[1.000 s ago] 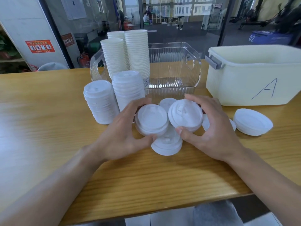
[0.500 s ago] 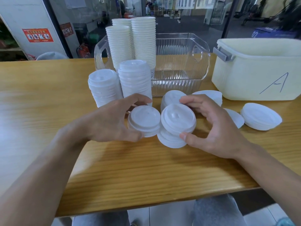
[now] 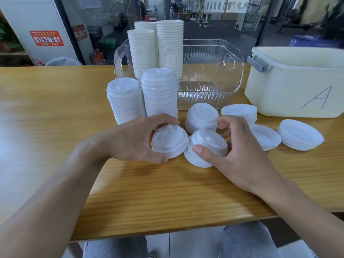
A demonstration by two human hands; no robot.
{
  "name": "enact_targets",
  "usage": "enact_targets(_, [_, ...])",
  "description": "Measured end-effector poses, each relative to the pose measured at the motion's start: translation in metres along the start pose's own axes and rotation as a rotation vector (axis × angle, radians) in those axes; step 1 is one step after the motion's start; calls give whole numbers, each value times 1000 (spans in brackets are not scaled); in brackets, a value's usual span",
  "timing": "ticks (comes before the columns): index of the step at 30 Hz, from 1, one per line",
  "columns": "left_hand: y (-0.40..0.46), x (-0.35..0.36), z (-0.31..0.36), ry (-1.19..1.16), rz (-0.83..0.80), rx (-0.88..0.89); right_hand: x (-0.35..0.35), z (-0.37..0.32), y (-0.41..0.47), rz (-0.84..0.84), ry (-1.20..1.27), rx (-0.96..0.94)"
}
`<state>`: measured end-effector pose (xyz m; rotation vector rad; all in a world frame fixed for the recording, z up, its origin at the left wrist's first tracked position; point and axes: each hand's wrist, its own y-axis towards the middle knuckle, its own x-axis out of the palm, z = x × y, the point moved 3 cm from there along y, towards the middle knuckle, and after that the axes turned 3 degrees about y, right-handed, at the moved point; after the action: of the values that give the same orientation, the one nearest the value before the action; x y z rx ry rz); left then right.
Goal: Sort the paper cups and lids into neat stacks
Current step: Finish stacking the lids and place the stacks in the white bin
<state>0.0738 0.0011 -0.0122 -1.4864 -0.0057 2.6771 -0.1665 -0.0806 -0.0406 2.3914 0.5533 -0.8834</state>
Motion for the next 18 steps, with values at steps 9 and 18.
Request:
enact_targets(9, [1, -1, -3, 7, -6, -37, -4, 0, 2, -81, 165, -33])
enact_targets(18, [2, -3, -10, 17, -35, -41, 2, 4, 2, -184, 127, -116])
